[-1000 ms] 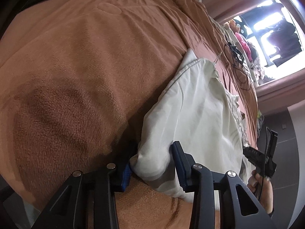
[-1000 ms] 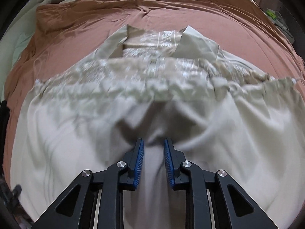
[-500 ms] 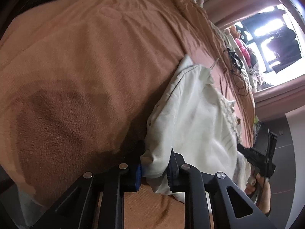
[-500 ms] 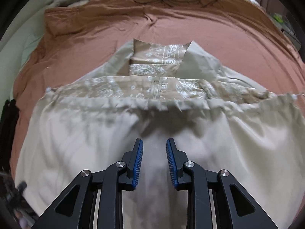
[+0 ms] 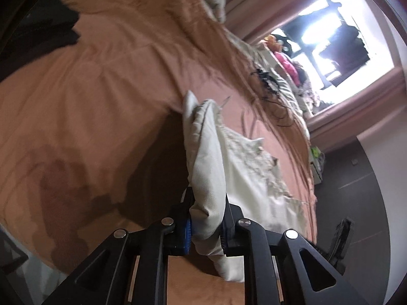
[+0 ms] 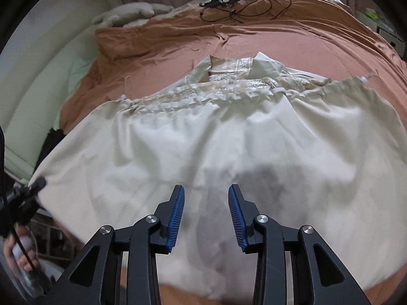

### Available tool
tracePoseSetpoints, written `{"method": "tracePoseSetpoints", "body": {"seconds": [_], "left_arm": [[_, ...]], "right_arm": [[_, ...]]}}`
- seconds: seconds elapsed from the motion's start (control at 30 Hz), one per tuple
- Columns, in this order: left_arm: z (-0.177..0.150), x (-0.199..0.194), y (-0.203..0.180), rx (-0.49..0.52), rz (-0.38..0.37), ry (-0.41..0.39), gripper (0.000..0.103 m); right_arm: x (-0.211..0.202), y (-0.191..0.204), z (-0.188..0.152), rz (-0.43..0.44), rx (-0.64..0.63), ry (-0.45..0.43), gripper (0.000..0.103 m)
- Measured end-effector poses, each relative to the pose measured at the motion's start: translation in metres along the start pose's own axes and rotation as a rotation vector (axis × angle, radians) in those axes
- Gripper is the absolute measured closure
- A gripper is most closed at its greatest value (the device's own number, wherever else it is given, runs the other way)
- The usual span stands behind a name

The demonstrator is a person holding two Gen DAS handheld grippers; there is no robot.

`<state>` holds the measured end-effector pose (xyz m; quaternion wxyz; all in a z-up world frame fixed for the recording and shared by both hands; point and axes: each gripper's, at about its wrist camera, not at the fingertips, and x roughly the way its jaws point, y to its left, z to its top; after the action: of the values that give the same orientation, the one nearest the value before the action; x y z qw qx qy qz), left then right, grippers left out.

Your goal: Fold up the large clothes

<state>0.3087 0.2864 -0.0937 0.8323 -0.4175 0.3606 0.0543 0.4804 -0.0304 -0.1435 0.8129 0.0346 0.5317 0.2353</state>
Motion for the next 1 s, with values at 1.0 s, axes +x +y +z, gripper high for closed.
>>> {"method": "tracePoseSetpoints", "body": {"seconds": [1.0], "left_arm": [[-0.024, 0.013, -0.264, 0.430, -0.189, 0.050, 0.089]], "right_arm": [[0.016, -0.046, -0.106, 0.277, 0.205, 0.039, 0.091]]}}
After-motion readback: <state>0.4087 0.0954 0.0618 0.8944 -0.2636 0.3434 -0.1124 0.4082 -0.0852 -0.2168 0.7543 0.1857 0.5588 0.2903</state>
